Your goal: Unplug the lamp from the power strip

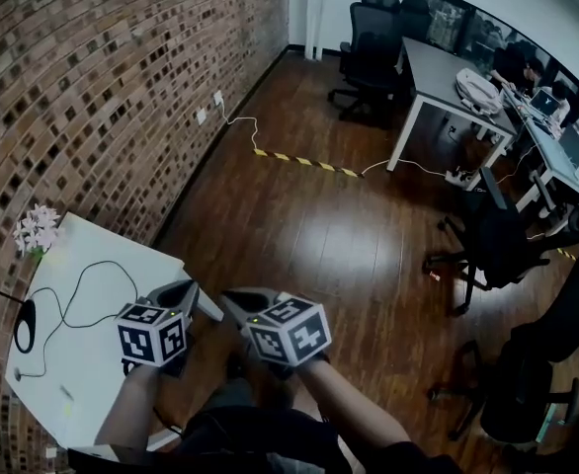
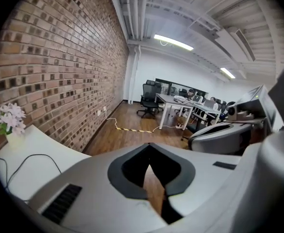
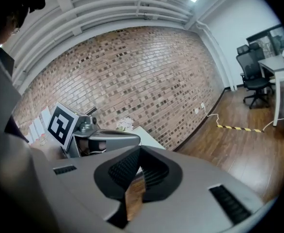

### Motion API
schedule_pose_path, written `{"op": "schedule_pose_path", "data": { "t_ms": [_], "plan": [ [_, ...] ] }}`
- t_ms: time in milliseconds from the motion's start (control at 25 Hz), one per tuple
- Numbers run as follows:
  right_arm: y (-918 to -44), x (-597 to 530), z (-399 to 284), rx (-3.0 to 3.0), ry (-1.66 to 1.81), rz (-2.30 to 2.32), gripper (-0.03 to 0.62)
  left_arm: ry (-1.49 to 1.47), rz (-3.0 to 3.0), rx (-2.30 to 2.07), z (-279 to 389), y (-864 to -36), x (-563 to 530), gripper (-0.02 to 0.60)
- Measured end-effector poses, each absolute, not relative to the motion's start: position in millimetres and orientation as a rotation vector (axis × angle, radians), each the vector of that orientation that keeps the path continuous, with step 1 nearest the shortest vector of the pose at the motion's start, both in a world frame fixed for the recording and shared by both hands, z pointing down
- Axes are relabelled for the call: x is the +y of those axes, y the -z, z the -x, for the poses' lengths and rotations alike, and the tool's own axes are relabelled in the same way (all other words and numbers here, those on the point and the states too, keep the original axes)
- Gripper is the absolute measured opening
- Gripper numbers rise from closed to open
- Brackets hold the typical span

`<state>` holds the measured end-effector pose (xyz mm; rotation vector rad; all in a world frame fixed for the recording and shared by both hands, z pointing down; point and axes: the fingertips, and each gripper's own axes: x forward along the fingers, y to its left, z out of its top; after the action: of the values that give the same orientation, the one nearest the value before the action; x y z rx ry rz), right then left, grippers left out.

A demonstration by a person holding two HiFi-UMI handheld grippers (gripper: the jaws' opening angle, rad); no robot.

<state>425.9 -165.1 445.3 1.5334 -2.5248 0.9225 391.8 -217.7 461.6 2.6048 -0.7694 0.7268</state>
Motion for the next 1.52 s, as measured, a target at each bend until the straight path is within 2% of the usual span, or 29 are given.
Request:
{"op": "schedule_pose_path", "data": {
  "t_ms": [720, 1520],
  "plan": [
    [-443, -278, -426, -2.379, -0.852, -1.584, 0.0, -0.773, -2.654, -0.671, -418, -480, -337, 0.002],
    [-447, -355, -398, -2.333, -0.762, -1.497, 0.0, -0.516, -2.682, -0.699, -398, -468, -417, 0.0]
  ]
}}
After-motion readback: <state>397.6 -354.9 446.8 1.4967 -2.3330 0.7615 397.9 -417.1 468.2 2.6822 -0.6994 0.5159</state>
